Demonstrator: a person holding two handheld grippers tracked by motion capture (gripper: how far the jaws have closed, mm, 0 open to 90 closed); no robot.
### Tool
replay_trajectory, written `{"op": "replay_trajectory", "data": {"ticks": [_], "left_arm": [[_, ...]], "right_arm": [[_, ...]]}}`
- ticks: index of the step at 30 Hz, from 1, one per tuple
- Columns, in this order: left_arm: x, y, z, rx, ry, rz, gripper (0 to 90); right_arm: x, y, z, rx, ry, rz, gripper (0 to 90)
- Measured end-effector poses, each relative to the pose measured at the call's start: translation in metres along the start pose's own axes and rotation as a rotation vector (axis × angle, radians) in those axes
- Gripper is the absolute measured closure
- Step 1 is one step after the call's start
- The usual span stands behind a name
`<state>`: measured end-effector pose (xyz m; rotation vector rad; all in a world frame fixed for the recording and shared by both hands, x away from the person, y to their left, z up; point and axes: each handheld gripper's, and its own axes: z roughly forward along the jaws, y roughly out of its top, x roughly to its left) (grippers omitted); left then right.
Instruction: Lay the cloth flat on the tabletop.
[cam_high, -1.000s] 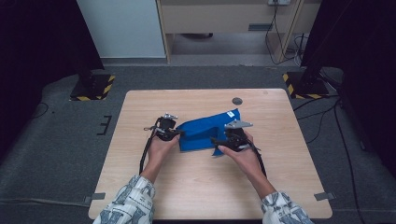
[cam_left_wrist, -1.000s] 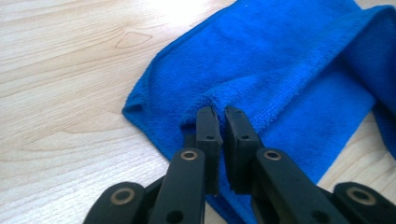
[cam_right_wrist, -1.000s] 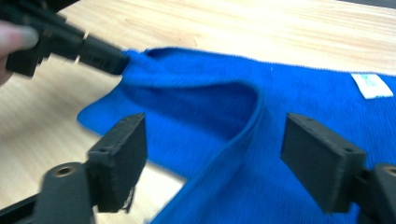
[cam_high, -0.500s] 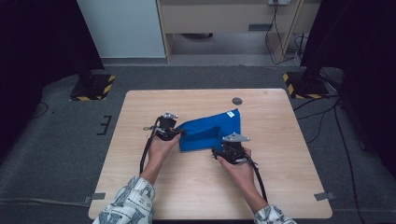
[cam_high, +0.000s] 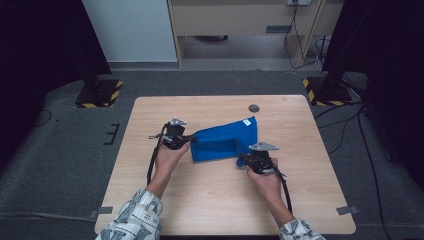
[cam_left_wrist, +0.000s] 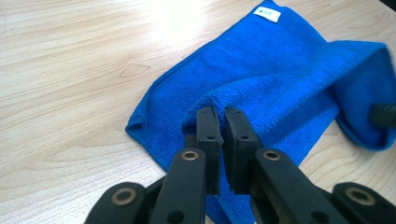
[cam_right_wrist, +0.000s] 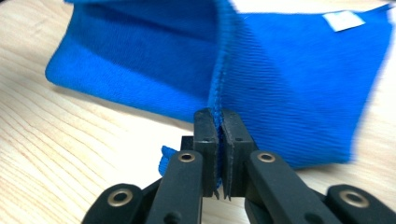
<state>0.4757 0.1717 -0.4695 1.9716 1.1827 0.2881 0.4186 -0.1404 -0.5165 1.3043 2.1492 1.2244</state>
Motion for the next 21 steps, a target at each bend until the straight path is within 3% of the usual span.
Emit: {"op": "replay_trajectory", "data": {"ticks": [3, 8, 15, 21], "left_arm": [[-0.001, 0.0, 0.0, -0.001, -0.001, 0.001, 85.6], [-0.009, 0.001, 0.002, -0.007, -0.032, 0.004, 85.6], [-0.034, 0.003, 0.0, -0.013, -0.057, 0.061, 85.6], [-0.048, -0.004, -0.015, -0.019, -0.076, 0.125, 85.7]], "right_arm": [[-0.015, 0.003, -0.014, -0.041, 0.021, 0.018, 88.0], [-0.039, 0.01, -0.034, -0.059, 0.01, 0.028, 88.4], [-0.049, 0.006, -0.061, -0.041, 0.023, -0.021, 88.3], [-0.049, -0.002, -0.082, -0.005, 0.048, -0.078, 87.2]]}}
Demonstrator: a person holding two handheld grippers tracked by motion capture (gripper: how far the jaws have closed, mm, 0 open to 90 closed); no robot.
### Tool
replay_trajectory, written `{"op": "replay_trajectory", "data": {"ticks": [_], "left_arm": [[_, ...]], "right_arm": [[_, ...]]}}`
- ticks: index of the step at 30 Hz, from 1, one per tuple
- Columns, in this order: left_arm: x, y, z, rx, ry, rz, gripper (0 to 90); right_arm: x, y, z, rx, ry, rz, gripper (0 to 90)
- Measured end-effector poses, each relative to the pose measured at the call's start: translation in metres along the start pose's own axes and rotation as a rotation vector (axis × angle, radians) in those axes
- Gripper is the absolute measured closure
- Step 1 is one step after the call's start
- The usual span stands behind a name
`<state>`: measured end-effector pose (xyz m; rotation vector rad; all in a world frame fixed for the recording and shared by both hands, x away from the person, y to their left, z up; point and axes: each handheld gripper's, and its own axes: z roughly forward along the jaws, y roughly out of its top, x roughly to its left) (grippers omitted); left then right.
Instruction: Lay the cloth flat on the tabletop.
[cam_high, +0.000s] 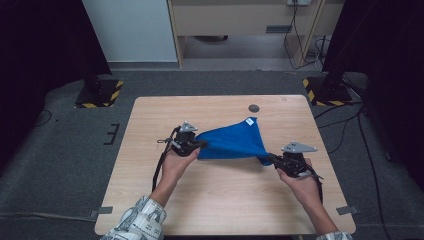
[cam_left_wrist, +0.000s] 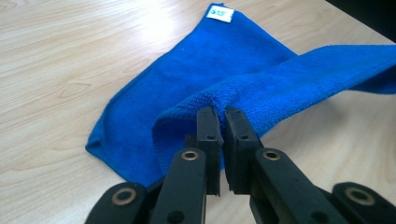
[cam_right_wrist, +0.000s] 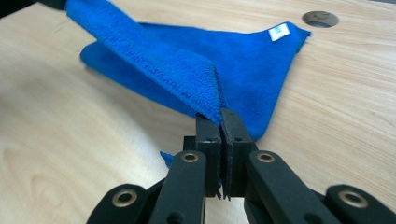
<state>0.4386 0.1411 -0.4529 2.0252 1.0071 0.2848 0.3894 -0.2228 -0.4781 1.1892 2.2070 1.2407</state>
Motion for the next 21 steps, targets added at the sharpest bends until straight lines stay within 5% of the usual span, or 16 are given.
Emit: {"op": "replay_trajectory", "data": {"ticks": [5, 9, 13, 21], "left_arm": [[0.005, -0.021, -0.023, 0.002, 0.029, 0.016, 85.7], [0.023, -0.042, -0.042, 0.004, 0.049, -0.024, 85.7], [0.039, -0.063, -0.049, 0.024, 0.061, -0.064, 85.8], [0.05, -0.074, -0.048, 0.042, 0.089, -0.079, 85.8]], "right_arm": [[0.014, 0.0, 0.015, 0.041, 0.024, -0.058, 85.3], [0.028, 0.003, 0.043, 0.073, 0.067, -0.079, 82.8], [0.044, 0.008, 0.067, 0.111, 0.095, -0.093, 69.1], [0.055, 0.001, 0.06, 0.104, 0.105, -0.083, 46.1]]}}
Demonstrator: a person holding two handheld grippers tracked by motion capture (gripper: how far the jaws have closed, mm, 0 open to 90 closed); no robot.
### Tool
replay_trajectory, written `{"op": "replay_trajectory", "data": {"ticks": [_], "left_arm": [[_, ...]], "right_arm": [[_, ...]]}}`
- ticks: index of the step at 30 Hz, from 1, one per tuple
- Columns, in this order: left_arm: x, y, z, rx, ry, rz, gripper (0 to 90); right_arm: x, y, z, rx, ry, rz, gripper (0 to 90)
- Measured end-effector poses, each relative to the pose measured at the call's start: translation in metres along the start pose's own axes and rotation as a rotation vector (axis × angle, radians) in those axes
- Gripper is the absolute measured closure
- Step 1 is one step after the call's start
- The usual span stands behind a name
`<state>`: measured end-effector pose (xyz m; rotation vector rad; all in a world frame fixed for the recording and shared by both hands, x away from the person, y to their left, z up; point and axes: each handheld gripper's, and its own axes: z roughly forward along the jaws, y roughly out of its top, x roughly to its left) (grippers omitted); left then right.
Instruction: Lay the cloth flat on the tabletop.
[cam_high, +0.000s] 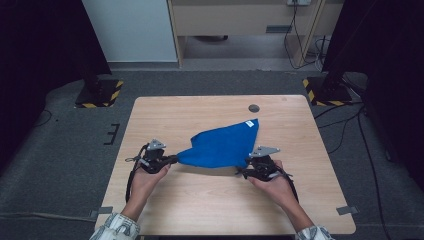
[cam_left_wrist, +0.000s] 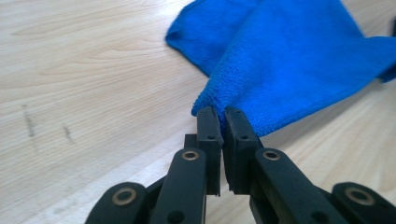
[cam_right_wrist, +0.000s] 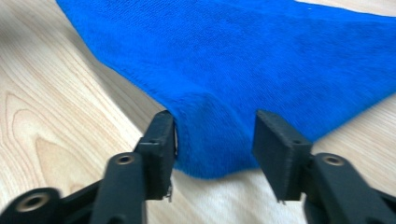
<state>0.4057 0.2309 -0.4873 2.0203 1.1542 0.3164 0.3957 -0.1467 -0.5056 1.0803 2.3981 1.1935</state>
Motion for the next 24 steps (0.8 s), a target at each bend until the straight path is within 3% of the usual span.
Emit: {"op": "replay_trajectory", "data": {"ticks": [5, 8, 11, 16, 24], "left_arm": [[0.003, -0.003, -0.002, 0.003, 0.018, 0.001, 85.7], [0.005, -0.004, 0.0, 0.013, 0.024, 0.0, 85.7], [0.005, -0.005, 0.0, 0.013, 0.023, 0.01, 85.7], [0.011, -0.009, -0.005, 0.008, 0.041, 0.004, 85.7], [0.022, -0.013, -0.009, 0.003, 0.056, -0.02, 85.7]], "right_arm": [[0.0, -0.014, -0.013, -0.021, -0.007, 0.016, 48.5], [-0.006, -0.018, -0.018, -0.034, -0.036, 0.038, 61.0], [-0.013, -0.018, -0.014, -0.009, -0.071, 0.069, 67.0], [-0.012, -0.012, 0.003, 0.0, -0.088, 0.114, 59.4], [-0.001, -0.005, 0.02, 0.02, -0.086, 0.118, 52.2]]}}
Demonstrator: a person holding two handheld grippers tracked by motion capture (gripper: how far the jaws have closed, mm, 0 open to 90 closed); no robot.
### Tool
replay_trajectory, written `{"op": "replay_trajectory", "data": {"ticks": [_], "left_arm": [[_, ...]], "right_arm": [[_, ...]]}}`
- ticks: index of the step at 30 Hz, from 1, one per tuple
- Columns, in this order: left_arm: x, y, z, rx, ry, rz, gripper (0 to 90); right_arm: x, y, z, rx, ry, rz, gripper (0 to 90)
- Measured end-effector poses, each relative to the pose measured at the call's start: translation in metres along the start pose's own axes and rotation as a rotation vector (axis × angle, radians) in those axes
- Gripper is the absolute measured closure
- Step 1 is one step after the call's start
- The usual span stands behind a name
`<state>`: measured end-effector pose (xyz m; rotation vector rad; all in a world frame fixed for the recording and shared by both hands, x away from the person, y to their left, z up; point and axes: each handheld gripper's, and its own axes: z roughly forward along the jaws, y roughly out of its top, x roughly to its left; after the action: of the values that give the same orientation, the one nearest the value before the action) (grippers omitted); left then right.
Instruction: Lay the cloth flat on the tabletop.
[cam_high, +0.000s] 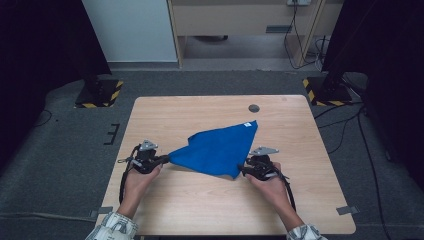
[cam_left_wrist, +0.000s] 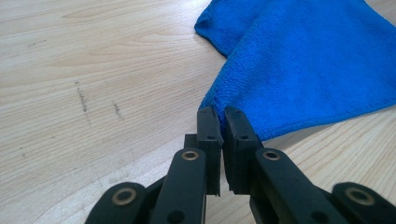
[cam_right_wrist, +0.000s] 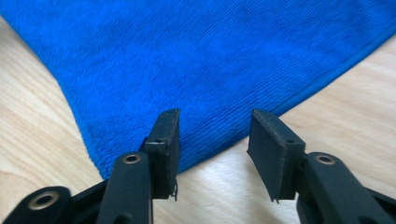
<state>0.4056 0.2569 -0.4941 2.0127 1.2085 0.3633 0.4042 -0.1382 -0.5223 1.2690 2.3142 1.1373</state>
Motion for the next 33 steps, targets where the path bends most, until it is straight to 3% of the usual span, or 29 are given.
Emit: {"op": "replay_trajectory", "data": {"ticks": [3, 9, 13, 16, 23, 26, 29, 33], "left_arm": [[0.0, 0.0, 0.001, -0.001, -0.002, -0.003, 85.7], [0.0, 0.0, 0.0, -0.003, -0.001, -0.003, 85.6], [0.0, 0.0, 0.002, 0.002, -0.002, 0.0, 85.6], [-0.001, 0.0, 0.003, 0.004, -0.001, 0.001, 85.6], [0.0, -0.001, 0.002, 0.003, 0.001, -0.001, 85.5], [0.0, -0.001, 0.003, 0.006, -0.003, 0.001, 85.4], [-0.004, 0.0, 0.002, 0.001, -0.014, 0.003, 85.4], [-0.016, 0.0, 0.004, 0.001, -0.047, 0.015, 85.2]], "right_arm": [[0.004, -0.003, 0.002, 0.005, 0.017, -0.003, 50.5], [0.014, -0.006, 0.008, 0.038, -0.005, -0.046, 49.6], [0.015, -0.009, -0.004, 0.023, -0.016, -0.049, 49.8], [0.017, -0.014, -0.012, 0.01, 0.002, -0.051, 51.6], [0.021, -0.013, 0.002, 0.031, 0.005, -0.057, 49.8], [0.024, -0.013, 0.003, 0.037, -0.023, -0.101, 59.7], [0.021, -0.014, 0.0, 0.043, -0.025, -0.091, 75.0], [0.014, -0.014, -0.005, 0.054, -0.014, -0.079, 85.2]]}}
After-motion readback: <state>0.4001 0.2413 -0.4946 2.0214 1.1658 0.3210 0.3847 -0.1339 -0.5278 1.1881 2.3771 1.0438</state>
